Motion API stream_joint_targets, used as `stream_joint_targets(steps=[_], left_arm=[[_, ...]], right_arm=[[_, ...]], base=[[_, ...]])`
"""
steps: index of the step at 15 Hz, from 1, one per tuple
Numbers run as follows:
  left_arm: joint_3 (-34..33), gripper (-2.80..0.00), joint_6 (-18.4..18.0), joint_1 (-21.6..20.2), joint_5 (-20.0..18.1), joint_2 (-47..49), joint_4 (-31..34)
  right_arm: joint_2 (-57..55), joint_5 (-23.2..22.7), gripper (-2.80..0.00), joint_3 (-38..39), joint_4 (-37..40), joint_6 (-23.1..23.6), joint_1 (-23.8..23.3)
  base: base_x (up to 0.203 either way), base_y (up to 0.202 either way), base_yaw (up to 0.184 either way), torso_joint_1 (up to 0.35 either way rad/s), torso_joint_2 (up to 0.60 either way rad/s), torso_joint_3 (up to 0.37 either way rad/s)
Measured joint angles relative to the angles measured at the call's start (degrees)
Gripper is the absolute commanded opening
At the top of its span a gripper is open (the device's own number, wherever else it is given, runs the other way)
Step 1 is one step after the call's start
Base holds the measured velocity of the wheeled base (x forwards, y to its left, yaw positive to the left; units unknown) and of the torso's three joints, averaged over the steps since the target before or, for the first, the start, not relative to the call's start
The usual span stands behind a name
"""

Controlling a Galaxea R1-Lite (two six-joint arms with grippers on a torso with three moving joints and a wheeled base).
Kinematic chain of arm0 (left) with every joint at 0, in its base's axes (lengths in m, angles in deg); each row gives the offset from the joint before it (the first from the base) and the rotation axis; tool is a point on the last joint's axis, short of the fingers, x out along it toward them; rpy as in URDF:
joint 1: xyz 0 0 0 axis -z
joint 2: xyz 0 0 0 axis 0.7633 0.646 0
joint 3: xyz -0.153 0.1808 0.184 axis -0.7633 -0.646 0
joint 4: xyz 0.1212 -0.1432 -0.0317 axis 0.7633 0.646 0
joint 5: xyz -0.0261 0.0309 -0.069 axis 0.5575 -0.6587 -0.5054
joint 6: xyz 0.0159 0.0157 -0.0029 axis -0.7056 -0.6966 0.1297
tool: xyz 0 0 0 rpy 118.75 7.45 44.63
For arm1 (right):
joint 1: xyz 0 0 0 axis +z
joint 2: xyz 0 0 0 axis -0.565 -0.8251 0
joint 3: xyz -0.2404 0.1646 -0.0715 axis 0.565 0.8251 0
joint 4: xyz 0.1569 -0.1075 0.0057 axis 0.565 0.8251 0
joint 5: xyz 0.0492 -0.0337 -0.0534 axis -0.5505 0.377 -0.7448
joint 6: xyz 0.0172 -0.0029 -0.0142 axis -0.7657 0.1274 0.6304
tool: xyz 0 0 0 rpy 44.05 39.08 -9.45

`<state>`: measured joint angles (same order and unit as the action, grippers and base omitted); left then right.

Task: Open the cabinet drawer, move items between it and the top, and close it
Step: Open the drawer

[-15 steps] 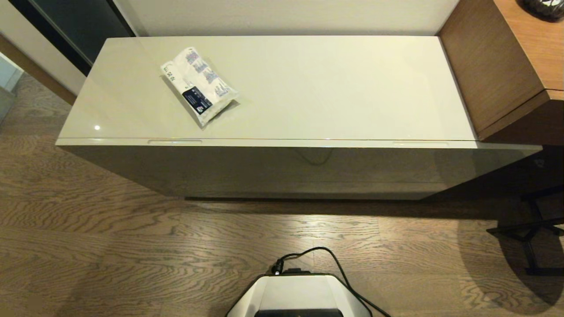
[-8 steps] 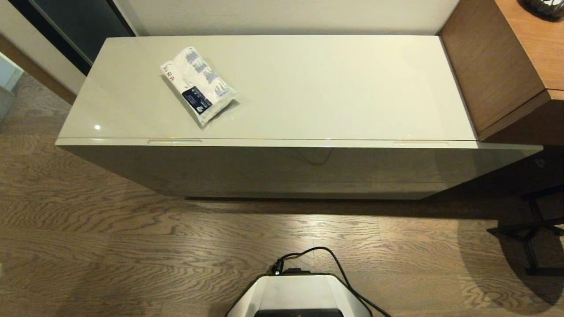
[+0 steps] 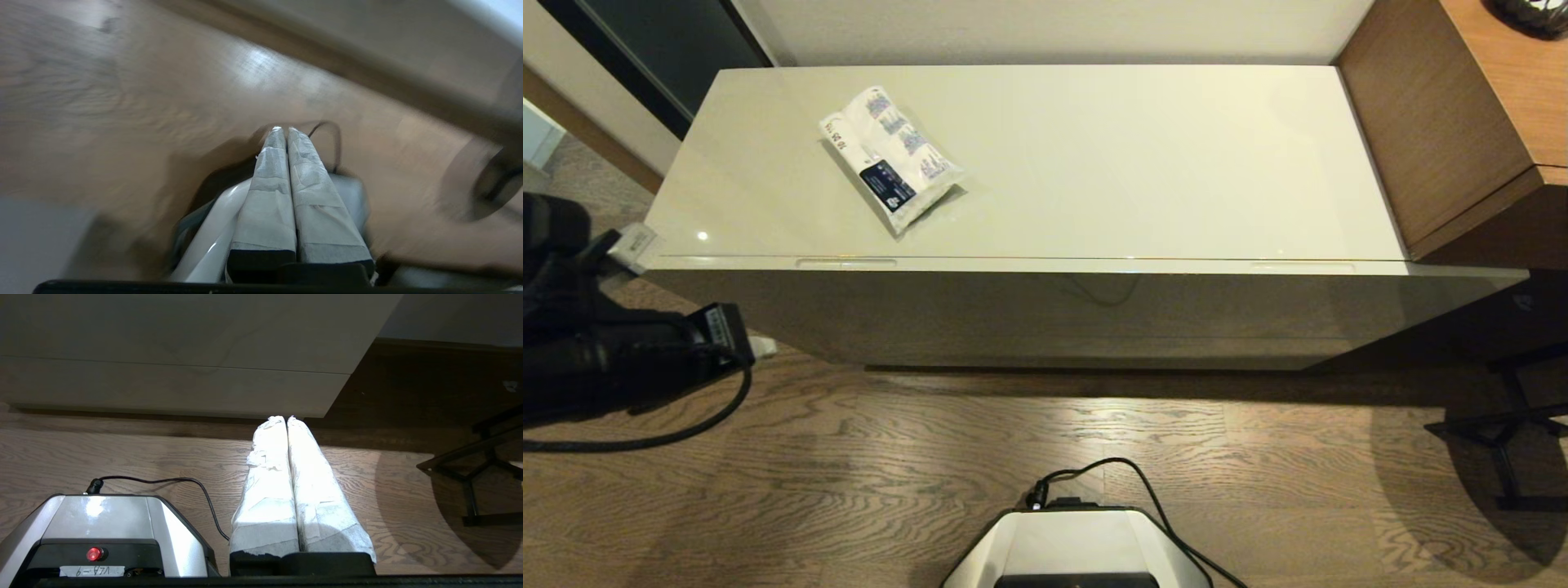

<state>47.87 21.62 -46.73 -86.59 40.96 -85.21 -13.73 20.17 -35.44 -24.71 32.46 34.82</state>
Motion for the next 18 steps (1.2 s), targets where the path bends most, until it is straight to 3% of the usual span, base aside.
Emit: stream_joint_targets(steps=[3,10,18], left_arm=[[3.92,-2.8,4.23,0.74,1.72,7.6,-9.88],[15.41,-2.8,4.12,0.95,2.07,12.83,-5.81],[19.98,-2.8,4.16,2.68,4.35,19.69,-6.2]], right_arm=[[0.0,-0.01,-2.8,0.0,-0.02,0.0,0.0],[0.0,-0.01,-2.8,0.0,-0.01,0.01,0.0],[0.0,0.0,-2.8,-0.02,-0.04,0.02,0.02]], base=[[0.0,0.0,0.0,0.0,0.0,0.0],[0.0,0.0,0.0,0.0,0.0,0.0],[0.0,0.0,0.0,0.0,0.0,0.0]])
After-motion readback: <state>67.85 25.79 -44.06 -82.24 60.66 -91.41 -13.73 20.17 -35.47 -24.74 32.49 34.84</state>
